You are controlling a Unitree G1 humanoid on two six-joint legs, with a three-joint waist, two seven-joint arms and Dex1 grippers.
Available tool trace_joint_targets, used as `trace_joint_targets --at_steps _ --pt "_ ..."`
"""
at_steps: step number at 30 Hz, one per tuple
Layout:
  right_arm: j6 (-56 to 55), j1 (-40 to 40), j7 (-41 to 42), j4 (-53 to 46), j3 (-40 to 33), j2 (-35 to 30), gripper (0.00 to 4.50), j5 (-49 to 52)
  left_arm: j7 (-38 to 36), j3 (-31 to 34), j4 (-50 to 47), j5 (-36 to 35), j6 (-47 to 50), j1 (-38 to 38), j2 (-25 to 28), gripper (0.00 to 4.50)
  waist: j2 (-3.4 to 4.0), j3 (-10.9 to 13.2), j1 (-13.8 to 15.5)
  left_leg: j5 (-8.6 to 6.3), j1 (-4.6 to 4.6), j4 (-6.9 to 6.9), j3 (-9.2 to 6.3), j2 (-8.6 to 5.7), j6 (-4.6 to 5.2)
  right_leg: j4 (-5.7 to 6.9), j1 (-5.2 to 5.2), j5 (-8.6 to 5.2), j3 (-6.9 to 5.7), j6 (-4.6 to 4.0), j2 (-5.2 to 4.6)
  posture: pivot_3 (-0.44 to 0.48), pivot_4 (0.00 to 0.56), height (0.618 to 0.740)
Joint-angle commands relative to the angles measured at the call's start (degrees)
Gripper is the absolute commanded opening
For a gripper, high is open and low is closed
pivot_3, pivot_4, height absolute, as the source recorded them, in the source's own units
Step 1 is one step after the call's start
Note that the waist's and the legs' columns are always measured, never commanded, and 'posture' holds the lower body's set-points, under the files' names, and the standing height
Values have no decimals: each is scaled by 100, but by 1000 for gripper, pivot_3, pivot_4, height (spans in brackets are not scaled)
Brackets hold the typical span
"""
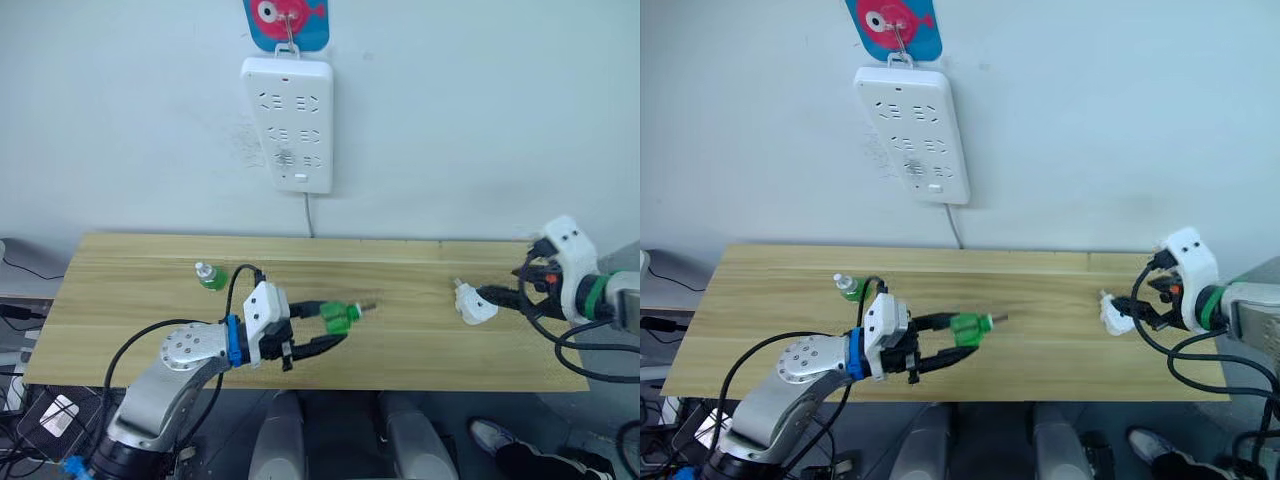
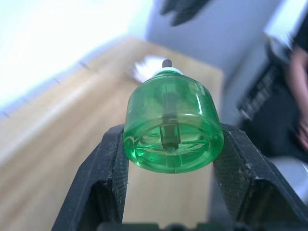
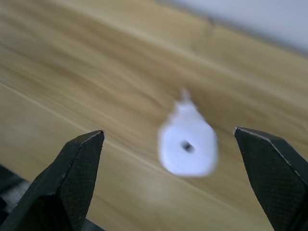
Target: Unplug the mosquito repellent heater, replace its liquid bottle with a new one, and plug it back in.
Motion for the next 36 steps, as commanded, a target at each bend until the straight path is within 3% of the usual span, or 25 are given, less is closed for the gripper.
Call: trace_joint_targets --at_steps 1,5,7,9,16,23,26,34,36 --pt "-442 220 -421 -957 -1095 1521 4500 922 620 115 6 347 -638 -39 -529 2202 -5 -8 -28 0 1 -1 -2 1 0 -3 2 2 -2 0 1 -73 294 740" --pt "-318 356 -1081 -1080 -1147 2794 4500 1663 1129 76 186 718 -1143 -43 -1090 2202 -1 -11 -78 1 1 5 2 -6 -1 3 4 9 4 9 -6 -58 289 740" --pt "-357 395 -1589 -1029 -635 3620 4500 1837 1324 -94 132 920 -1369 26 -1333 2202 1 -16 -88 2 3 8 4 -6 -1 3 5 17 7 8 -6 -45 284 740" --pt "-417 399 -1895 -962 -327 4009 4500 1903 1397 -172 109 1021 -1472 51 -1444 2202 4 -19 -105 3 13 6 4 -4 -2 22 4 18 7 5 -3 -36 282 740" --pt "-1071 117 -2448 -514 440 4575 4500 2011 1385 -295 122 1119 -1645 24 -1529 2202 5 -20 -139 13 24 5 5 -5 -16 57 -2 17 12 4 0 -16 277 740" --pt "-1320 88 -2641 -283 784 4391 4500 2496 1398 -385 177 1157 -1699 -55 -1570 2202 6 -22 -137 14 25 4 3 -6 -17 64 -3 16 10 4 0 -12 271 740" --pt "-1441 104 -2737 -227 903 4284 3899 2647 1393 -393 209 1165 -1725 -118 -1586 2202 6 -22 -138 14 25 5 2 -6 -17 70 -5 16 10 3 0 -13 270 740" --pt "-1742 168 -2918 -91 1160 3931 1100 3264 1098 -541 259 1208 -2024 -92 -1408 2202 5 -23 -138 15 26 5 3 -6 -16 71 -5 16 10 3 0 -10 271 740" --pt "-1786 214 -2949 -91 1201 3848 919 3459 1121 -535 252 1202 -2039 -63 -1404 2202 5 -23 -138 15 26 4 3 -6 -16 71 -5 16 10 3 1 -8 272 740"
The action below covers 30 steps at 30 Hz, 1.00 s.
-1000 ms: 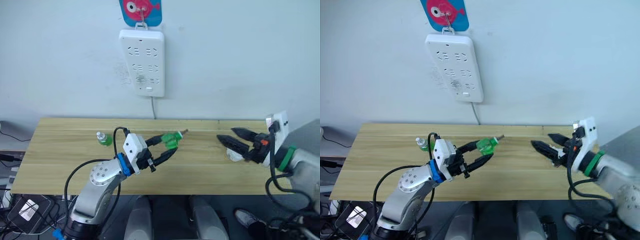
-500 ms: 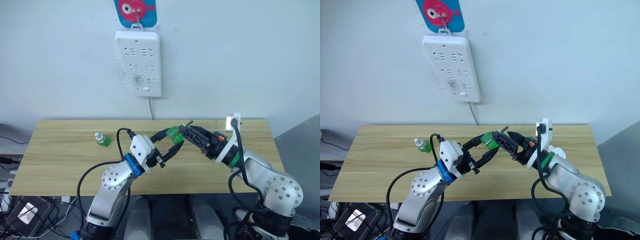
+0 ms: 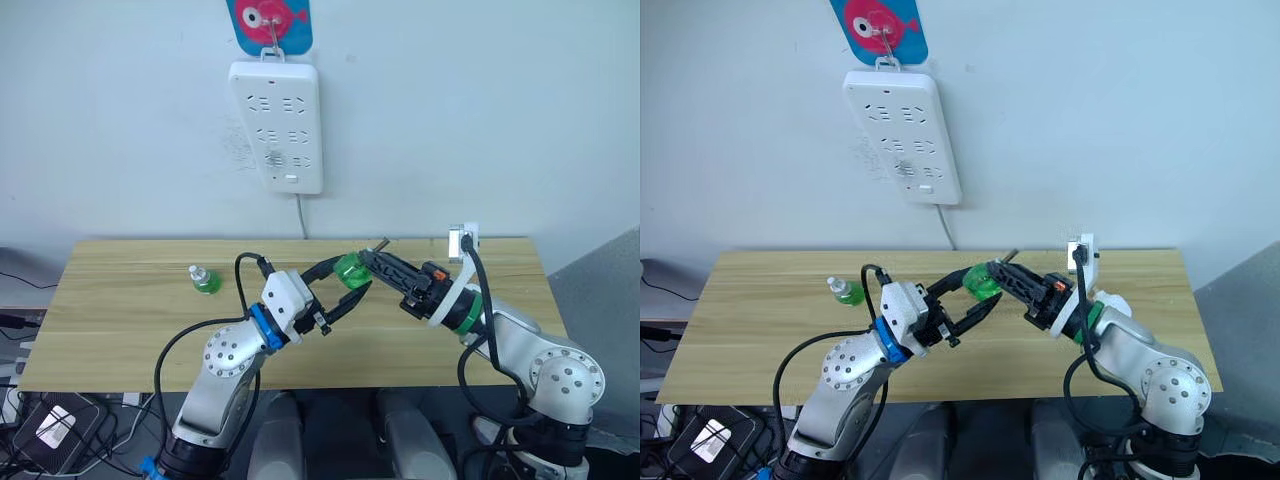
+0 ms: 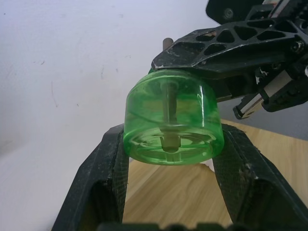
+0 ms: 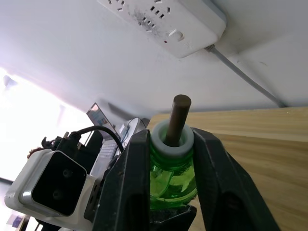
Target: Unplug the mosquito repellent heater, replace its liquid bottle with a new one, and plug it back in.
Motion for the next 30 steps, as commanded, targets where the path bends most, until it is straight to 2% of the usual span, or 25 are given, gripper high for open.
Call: trace_joint_targets --at_steps 1,2,4,9,12,13,16,18,23,30 --pt "-157 97 -78 -108 165 -161 887 507 -85 -105 -202 -78 -141 79 -19 2202 0 0 1 0 0 1 0 0 0 0 0 0 0 0 0 -8 272 740" --pt "-199 124 -107 -106 191 -217 883 586 -76 -66 -198 -136 -104 85 -18 2202 0 0 1 0 0 1 1 -1 0 0 1 0 1 0 -1 -8 272 740" --pt "-292 166 -165 -106 243 -322 883 710 -76 -29 -181 -136 -58 82 31 2952 0 0 -2 0 0 1 0 0 0 0 0 0 1 0 0 -9 272 740" --pt "-546 273 -233 -94 279 -675 883 831 -241 -6 -256 -39 -102 232 336 4472 0 0 -8 0 3 0 1 0 1 2 0 -1 2 -2 1 -8 273 740" --pt "-796 319 -160 -129 236 -1006 883 501 -365 168 -428 -104 -49 482 691 4500 0 0 -8 0 2 -1 3 0 1 0 0 -1 3 -1 0 1 274 740" --pt "-1140 318 -101 -144 318 -1205 883 -192 -473 323 -593 -185 14 701 934 4500 0 0 -8 0 3 -1 2 0 1 0 0 -1 3 -1 1 4 274 740" --pt "-3053 316 258 274 1958 -2306 882 -3532 -786 692 -1173 -582 433 1352 1613 4500 0 -4 -16 0 4 -5 5 2 0 -1 -4 -4 4 -3 1 19 269 740" --pt "-4194 283 347 891 2664 -2532 882 -4855 -783 813 -1401 -770 768 1581 1843 4500 -1 -6 -19 4 6 -7 9 3 -7 -5 -10 -22 4 17 0 41 268 740" --pt "-5685 -79 366 2840 2730 -1845 882 -5794 -685 978 -1644 -731 887 1894 1991 4500 -9 -10 38 6 5 -9 9 8 -12 -1 -10 -21 5 5 3 90 263 740" --pt "-6836 -674 707 4901 2709 -1225 881 -6435 -437 1040 -1678 -615 1043 1906 1905 4500 -10 -11 106 7 6 -11 7 5 -13 1 -8 -8 2 -14 0 118 261 740"
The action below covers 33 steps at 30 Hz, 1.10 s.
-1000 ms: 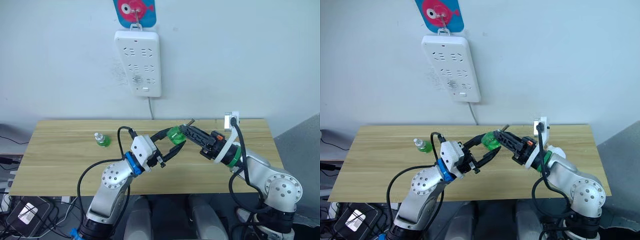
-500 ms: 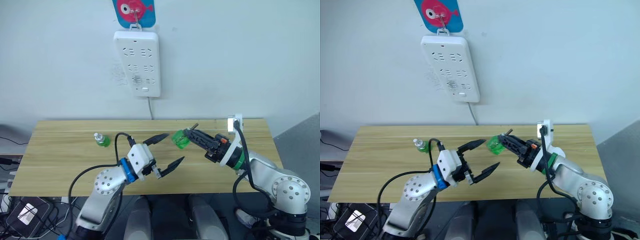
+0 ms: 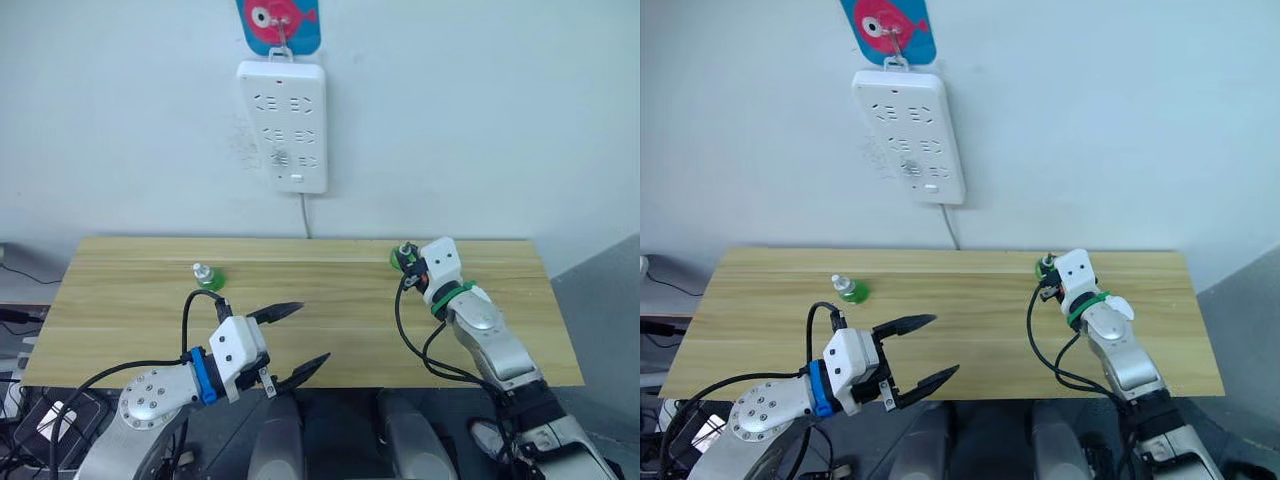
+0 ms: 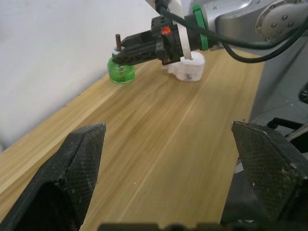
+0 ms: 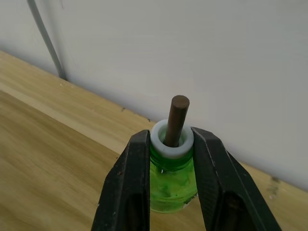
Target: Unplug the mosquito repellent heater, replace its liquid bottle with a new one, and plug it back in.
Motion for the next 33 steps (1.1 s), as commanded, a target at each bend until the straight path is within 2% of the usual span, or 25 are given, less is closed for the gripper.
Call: trace_joint_targets --at_steps 1,4,10,14,19,24,28,33 --pt "-560 -180 186 654 -29 146 881 -304 96 49 -191 33 0 89 -52 4500 0 0 4 0 0 0 0 0 0 1 0 0 0 0 0 120 260 740" --pt "-773 -290 279 1026 -111 261 881 -430 153 96 -119 71 -18 97 -84 4500 0 0 9 0 0 -1 -1 0 0 3 0 0 -1 -1 -1 125 260 740" --pt "-932 -295 589 1164 -365 349 2904 -338 306 124 1 146 -78 23 -196 4500 1 -1 25 1 2 2 -2 0 -1 7 2 1 -1 -2 0 124 256 740" --pt "-585 7 1115 330 -515 191 4365 -35 680 286 298 379 -241 -97 -429 4500 0 -9 58 1 4 4 -3 0 -1 9 4 2 -1 -2 -1 117 232 740" --pt "20 674 1793 -1264 -617 -207 4472 441 833 557 626 435 -451 -26 -607 4500 1 -82 98 1 3 2 -7 1 -2 10 5 2 -5 -2 -1 109 201 740" --pt "648 1195 2903 -3022 -468 -1103 4472 991 1433 1087 1191 632 -819 187 -1012 4500 -9 -244 114 0 8 4 -6 -2 -1 5 12 1 -6 -2 -5 124 157 740" --pt "960 1206 3539 -3620 -369 -1683 4472 1163 1950 1696 1474 556 -887 514 -1376 4500 -32 -392 118 -1 44 -4 -4 -2 1 0 42 0 -6 -3 -3 150 162 740" --pt "1366 916 3799 -3738 -156 -1733 4472 1243 2445 2268 1868 529 -747 570 -1590 4500 -50 -448 154 -1 47 -4 -5 -2 1 -1 46 -2 -6 -5 -1 181 198 740"
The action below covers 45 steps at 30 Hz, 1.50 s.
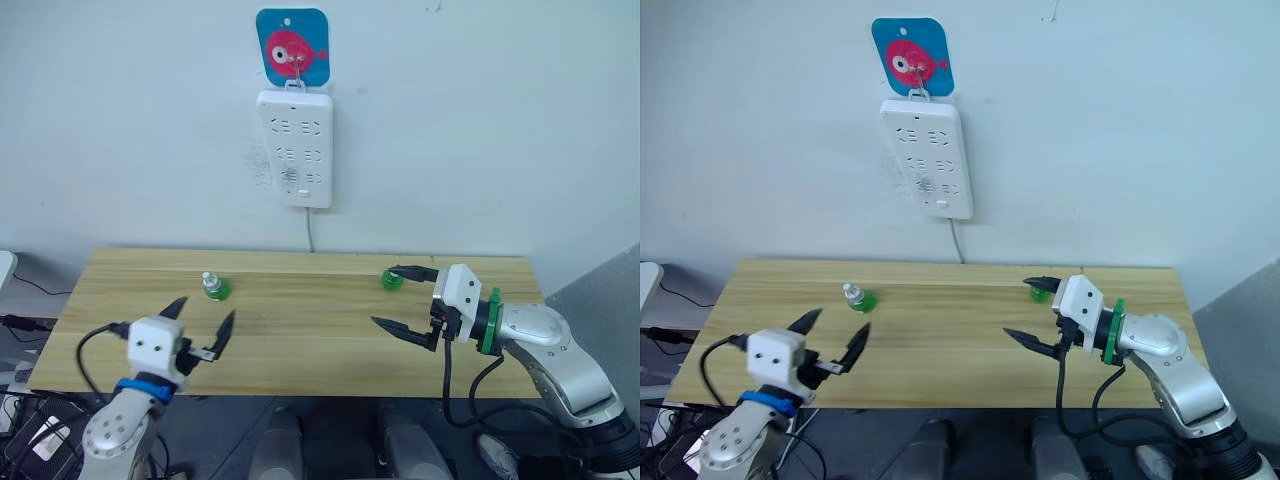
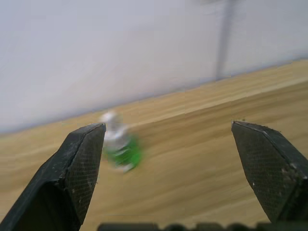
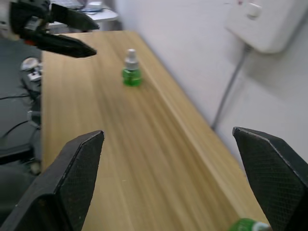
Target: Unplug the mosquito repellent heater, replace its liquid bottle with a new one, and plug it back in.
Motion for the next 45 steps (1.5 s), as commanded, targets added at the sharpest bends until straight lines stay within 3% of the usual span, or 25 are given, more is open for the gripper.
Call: trace_joint_targets --at_steps 1,5,6,14,19,27,40,45 --pt "236 -275 140 -255 143 59 4472 105 260 332 206 -47 28 -101 -36 4500 0 0 28 0 0 1 0 0 0 0 0 0 0 0 0 184 204 740" --pt "565 -576 95 -287 379 259 4472 88 308 337 795 -10 120 -592 13 4500 5 12 123 0 0 0 -1 -1 0 1 0 0 0 0 2 181 249 740" --pt "668 -619 77 -362 415 280 4472 87 274 321 908 24 85 -680 47 4500 6 36 135 0 1 0 -1 -1 0 0 0 0 -1 0 2 169 284 740" --pt "1619 -999 -329 -840 594 524 4472 129 -291 -75 2345 78 -24 -1670 249 4500 26 422 119 0 4 4 -1 1 0 10 -2 0 2 0 4 87 401 740" --pt "2099 -1023 -512 -1158 491 585 4472 302 -429 -254 3223 184 -345 -2412 292 4500 41 633 115 1 -1 6 -3 3 -1 16 -7 0 0 0 6 45 444 740" --pt "2634 -1018 -722 -1489 369 595 4472 527 -475 -397 4444 413 -1053 -3226 293 4500 43 862 -17 1 -4 9 -2 3 -1 19 -9 0 2 1 5 12 474 740" --pt "3149 -612 -1084 -2165 165 504 4472 915 -140 -401 5597 485 -1796 -3828 87 4500 42 891 -70 5 -5 5 1 3 -9 14 -11 -14 7 26 4 -21 470 740" --pt "3268 -617 -1157 -2187 68 481 4500 1016 -172 -394 5777 464 -1974 -3899 3 3300 42 892 -86 6 -4 2 2 4 -10 10 -11 -15 8 28 4 -24 467 740"
